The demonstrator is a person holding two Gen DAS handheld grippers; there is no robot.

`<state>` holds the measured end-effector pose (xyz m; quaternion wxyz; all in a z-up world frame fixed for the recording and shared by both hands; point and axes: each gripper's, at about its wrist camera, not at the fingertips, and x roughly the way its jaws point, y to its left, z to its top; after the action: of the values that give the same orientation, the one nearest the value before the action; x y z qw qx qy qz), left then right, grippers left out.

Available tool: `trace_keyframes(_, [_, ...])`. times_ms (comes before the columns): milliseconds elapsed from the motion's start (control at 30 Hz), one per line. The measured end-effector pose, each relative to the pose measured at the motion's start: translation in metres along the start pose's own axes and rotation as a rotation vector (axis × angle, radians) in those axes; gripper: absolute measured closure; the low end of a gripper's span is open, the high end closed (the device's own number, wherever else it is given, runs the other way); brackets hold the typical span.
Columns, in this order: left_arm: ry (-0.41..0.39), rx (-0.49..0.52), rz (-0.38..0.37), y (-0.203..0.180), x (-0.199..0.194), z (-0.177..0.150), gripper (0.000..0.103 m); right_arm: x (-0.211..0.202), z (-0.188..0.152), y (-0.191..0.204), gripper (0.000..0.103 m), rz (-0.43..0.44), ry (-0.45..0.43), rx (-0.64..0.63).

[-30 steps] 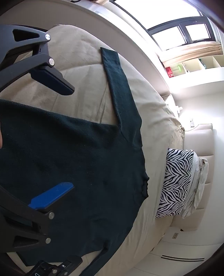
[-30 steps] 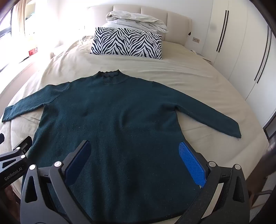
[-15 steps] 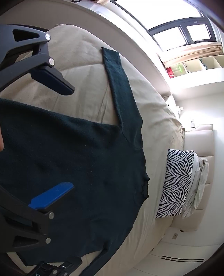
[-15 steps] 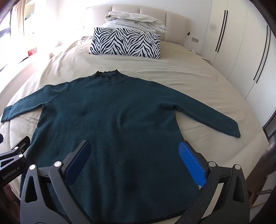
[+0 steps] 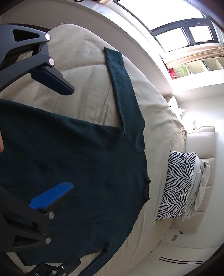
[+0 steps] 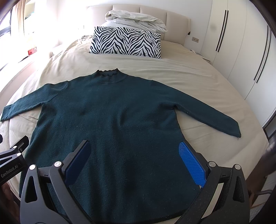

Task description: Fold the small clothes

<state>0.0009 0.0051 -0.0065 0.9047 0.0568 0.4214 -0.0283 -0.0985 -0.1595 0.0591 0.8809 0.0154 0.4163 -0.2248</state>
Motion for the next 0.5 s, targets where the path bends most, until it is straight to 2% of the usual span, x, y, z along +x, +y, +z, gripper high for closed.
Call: trace_keyframes(500, [0.006,-0.007,0.0,0.0027,0.0027,-0.0041,0.0,0.0044,-0.0036,0.0005,0.0,0.001,0.007,0.002])
